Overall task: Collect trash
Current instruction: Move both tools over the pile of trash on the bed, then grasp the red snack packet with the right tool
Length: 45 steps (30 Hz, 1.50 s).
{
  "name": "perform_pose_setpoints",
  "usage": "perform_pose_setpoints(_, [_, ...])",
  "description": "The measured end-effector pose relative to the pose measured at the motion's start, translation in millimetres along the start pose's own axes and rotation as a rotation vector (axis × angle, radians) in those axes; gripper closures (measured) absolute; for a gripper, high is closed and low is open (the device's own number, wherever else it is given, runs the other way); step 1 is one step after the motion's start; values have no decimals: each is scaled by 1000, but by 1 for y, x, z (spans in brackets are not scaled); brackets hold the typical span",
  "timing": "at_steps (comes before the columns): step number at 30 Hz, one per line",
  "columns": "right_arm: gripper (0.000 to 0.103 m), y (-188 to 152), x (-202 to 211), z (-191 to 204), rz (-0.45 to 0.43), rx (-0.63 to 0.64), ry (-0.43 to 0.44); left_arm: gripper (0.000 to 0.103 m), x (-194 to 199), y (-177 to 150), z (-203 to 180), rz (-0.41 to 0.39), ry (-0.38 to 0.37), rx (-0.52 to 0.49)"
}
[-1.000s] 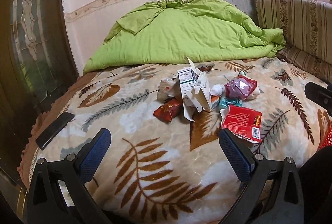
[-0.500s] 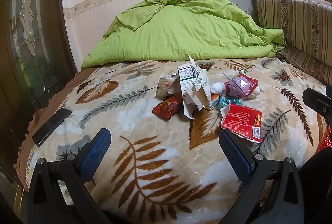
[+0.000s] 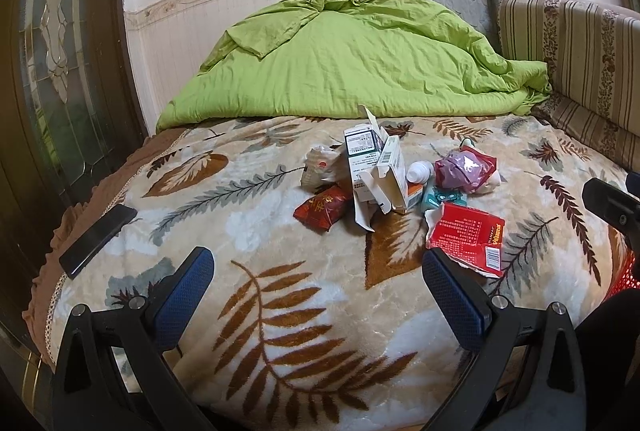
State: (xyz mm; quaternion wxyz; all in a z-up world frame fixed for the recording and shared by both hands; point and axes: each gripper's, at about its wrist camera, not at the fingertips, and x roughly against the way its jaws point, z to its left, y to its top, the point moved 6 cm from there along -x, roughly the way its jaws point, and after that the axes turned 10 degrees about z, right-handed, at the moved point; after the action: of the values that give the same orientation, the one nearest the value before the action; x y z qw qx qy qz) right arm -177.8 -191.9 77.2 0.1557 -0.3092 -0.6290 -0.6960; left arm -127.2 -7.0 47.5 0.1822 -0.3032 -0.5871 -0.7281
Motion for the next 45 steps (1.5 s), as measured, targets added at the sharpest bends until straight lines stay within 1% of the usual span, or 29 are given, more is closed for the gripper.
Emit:
perform_pose_setpoints(11, [1, 0, -1, 2, 4, 4, 2, 0, 2, 2, 4, -14, 2, 16])
perform_pose_setpoints(15, [1, -3, -6, 9, 35, 32, 29, 0, 2, 7, 8, -18, -12, 14])
perform_pose_setpoints(17, [2, -4, -8, 12, 48, 46, 45, 0, 0, 11, 20, -13, -31, 52])
perform_pose_setpoints(19, [6, -5, -11, 15, 70, 55, 67, 0, -4, 12, 31, 5, -45, 99])
perform_pose_setpoints(21, [8, -6, -16, 16, 97, 56, 84, 0, -11, 12, 42, 36, -64, 148])
perform_pose_setpoints(23, [12, -7, -23, 18, 129, 57, 104, 0, -15, 11, 45, 58, -81, 172])
perform_pose_setpoints(25, [14, -8, -31, 22, 170, 59, 128, 0, -17, 9, 45, 67, -97, 173])
perform_pose_setpoints(29, [15, -9, -48, 31, 228, 45, 183, 0, -19, 7, 37, 73, -113, 149])
perform_pose_setpoints(33, [15, -6, -75, 40, 294, 38, 212, 0, -21, 7, 37, 78, -124, 144])
perform_pose_setpoints(35, [15, -4, -96, 39, 348, 20, 211, 0, -23, 7, 36, 87, -128, 143])
perform_pose_setpoints(36, [15, -5, -111, 38, 397, 9, 218, 0, -24, 7, 37, 90, -130, 143])
perform_pose_setpoints(38, [21, -6, -134, 31, 475, -32, 226, 0, -26, 7, 37, 96, -136, 144])
perform_pose_setpoints(40, [33, -12, -152, 28, 551, -67, 254, 0, -28, 7, 37, 99, -143, 143])
perform_pose_setpoints(41, [33, -15, -156, 28, 571, -72, 258, 0, -29, 8, 37, 100, -146, 145])
perform_pose_setpoints(42, [37, -14, -155, 29, 556, -64, 247, 0, -30, 8, 37, 101, -149, 147])
perform_pose_setpoints(44, [56, -14, -151, 37, 535, -10, 252, 0, -34, 10, 38, 108, -152, 154])
perform_pose_setpoints(45, [74, -16, -149, 43, 533, 20, 258, 0, -35, 10, 38, 111, -151, 155])
